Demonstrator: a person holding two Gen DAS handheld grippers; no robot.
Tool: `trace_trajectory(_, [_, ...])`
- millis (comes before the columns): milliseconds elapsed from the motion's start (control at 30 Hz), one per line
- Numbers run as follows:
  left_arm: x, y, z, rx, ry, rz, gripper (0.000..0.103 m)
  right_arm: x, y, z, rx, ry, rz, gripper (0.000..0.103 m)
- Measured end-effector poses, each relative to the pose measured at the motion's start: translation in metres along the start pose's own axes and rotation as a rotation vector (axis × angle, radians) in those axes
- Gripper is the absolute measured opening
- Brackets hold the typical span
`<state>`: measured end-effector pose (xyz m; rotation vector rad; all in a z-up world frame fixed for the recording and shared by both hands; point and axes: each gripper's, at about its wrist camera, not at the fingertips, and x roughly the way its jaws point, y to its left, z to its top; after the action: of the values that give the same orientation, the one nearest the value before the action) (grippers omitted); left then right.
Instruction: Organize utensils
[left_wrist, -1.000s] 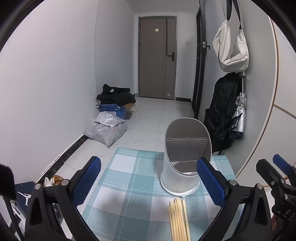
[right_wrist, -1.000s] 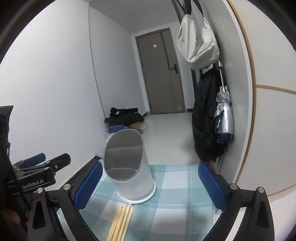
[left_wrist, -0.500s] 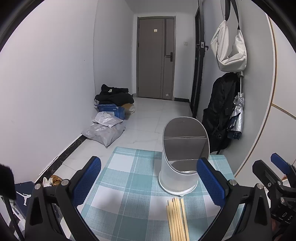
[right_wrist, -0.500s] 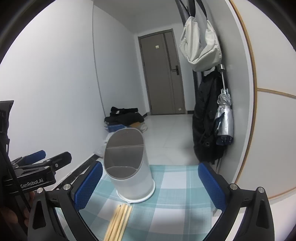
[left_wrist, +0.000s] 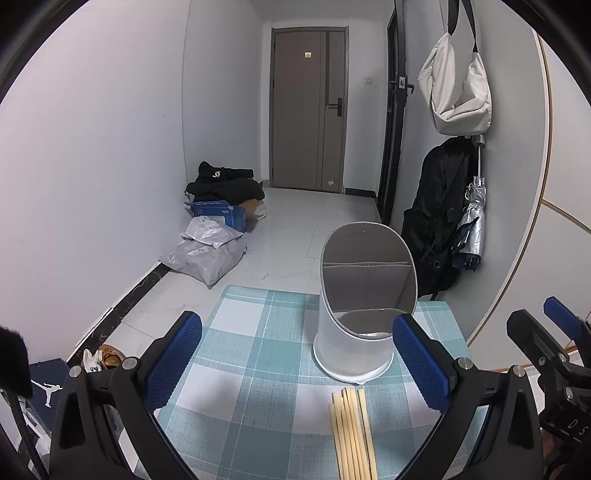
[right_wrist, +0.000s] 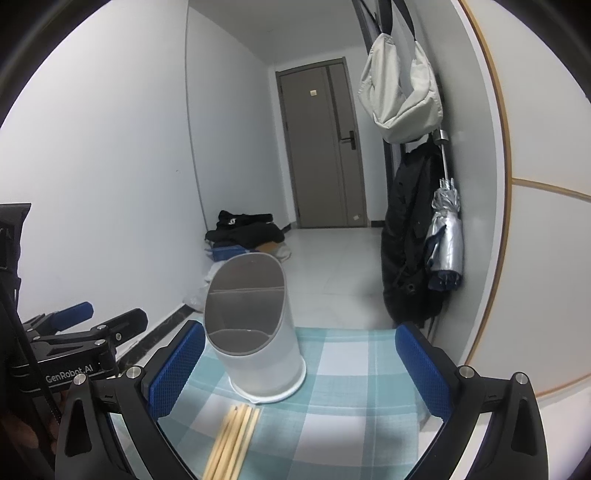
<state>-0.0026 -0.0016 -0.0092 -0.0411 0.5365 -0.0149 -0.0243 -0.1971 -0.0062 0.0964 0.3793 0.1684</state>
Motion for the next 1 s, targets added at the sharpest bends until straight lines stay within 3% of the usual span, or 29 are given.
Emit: trace_trajectory(1000, [0.0039,0.0002,-0.0005,-0.005,0.007,0.015,0.101,-0.0031,-0.001,-0.0019,0.002,-0.023,0.016,0.103])
